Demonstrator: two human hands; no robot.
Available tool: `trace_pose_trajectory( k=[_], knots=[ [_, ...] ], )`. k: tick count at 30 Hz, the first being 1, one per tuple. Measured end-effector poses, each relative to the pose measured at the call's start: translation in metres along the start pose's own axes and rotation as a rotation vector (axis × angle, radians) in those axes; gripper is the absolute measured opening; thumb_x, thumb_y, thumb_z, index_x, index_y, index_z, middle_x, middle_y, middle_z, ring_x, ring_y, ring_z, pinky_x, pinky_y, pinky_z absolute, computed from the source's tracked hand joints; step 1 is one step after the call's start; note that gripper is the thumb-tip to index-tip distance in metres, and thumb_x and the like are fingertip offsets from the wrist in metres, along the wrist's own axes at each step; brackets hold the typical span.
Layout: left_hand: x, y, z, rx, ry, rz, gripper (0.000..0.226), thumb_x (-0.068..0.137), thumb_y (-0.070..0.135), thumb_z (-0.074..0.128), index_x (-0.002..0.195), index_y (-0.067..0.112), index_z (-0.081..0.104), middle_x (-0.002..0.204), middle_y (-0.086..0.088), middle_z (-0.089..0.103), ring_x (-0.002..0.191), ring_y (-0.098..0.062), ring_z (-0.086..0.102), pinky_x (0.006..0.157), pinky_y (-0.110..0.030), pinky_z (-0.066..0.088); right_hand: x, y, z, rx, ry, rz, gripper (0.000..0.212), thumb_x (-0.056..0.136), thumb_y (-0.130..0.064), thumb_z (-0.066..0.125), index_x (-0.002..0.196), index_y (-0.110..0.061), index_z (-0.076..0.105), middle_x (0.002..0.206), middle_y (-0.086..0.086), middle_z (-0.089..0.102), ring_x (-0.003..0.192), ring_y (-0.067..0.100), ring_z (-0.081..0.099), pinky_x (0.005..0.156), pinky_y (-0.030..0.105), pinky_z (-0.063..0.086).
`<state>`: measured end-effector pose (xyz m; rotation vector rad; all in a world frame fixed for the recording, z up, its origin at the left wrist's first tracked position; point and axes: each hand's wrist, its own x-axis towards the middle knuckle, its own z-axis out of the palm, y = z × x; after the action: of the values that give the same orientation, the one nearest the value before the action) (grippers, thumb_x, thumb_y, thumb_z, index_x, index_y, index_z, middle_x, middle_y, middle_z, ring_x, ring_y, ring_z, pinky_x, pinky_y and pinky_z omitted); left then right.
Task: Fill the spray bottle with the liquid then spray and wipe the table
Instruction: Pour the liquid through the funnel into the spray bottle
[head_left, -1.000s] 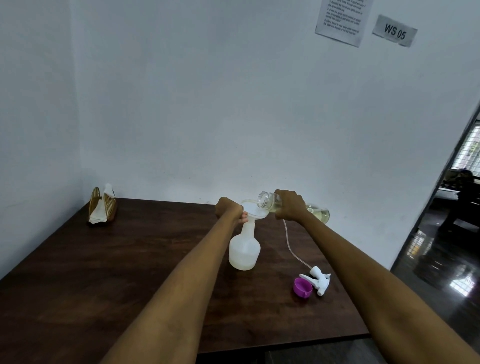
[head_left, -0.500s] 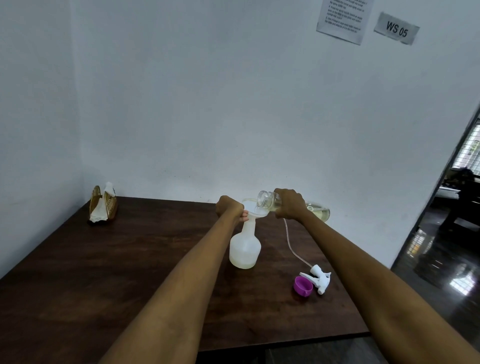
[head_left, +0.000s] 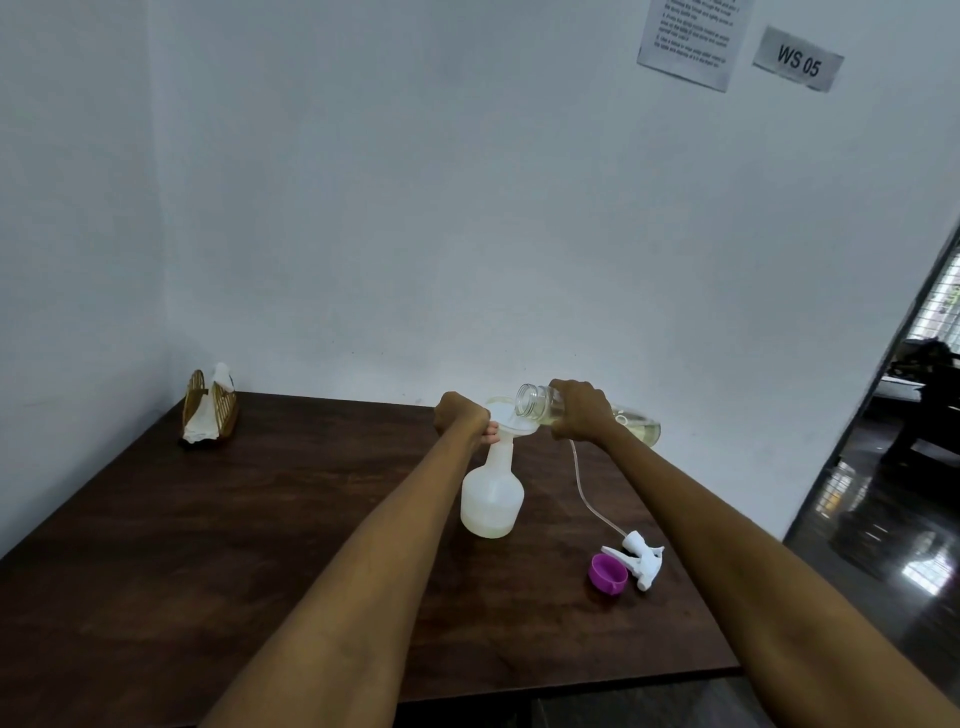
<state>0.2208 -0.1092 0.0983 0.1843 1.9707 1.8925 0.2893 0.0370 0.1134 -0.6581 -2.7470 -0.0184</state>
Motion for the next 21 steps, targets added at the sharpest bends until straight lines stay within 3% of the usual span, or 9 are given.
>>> trace_pose_trajectory(
  k=[6, 10, 21],
  knots=[
    [0.0023, -0.0006, 0.0020, 0.001, 0.004, -0.007, 0.035, 0.093, -0.009, 0.050, 0.060, 0.000, 0.045, 0.057, -0.014, 0.048, 0.046, -0.016, 0.049, 0.039, -0.023, 0.052, -0.0017, 0.0013, 0.0005, -0.009, -0.011, 0.002, 0.047, 0.068, -0.008, 0.068, 0.113, -0.008, 0.055, 0.110, 0.010, 0.064, 0.104, 0.031, 0.058, 0.084, 0.033, 0.042],
    [0.0038, -0.0018, 0.0016, 0.013, 0.030, 0.002, 0.033, 0.091, -0.009, 0.053, 0.060, 0.000, 0.047, 0.056, -0.014, 0.050, 0.042, -0.015, 0.050, 0.027, -0.021, 0.044, -0.0016, 0.0024, -0.0010, -0.022, -0.014, 0.003, 0.045, 0.068, -0.008, 0.069, 0.111, -0.007, 0.055, 0.109, 0.010, 0.064, 0.104, 0.031, 0.058, 0.084, 0.033, 0.042],
    [0.0029, -0.0016, 0.0024, 0.035, 0.031, 0.011, 0.028, 0.091, -0.008, 0.054, 0.064, -0.001, 0.050, 0.057, -0.014, 0.051, 0.046, -0.016, 0.052, 0.030, -0.022, 0.046, -0.0026, 0.0052, -0.0013, -0.021, -0.011, 0.012, 0.044, 0.067, -0.007, 0.070, 0.108, -0.006, 0.055, 0.101, 0.009, 0.063, 0.102, 0.031, 0.059, 0.078, 0.031, 0.039]
  ],
)
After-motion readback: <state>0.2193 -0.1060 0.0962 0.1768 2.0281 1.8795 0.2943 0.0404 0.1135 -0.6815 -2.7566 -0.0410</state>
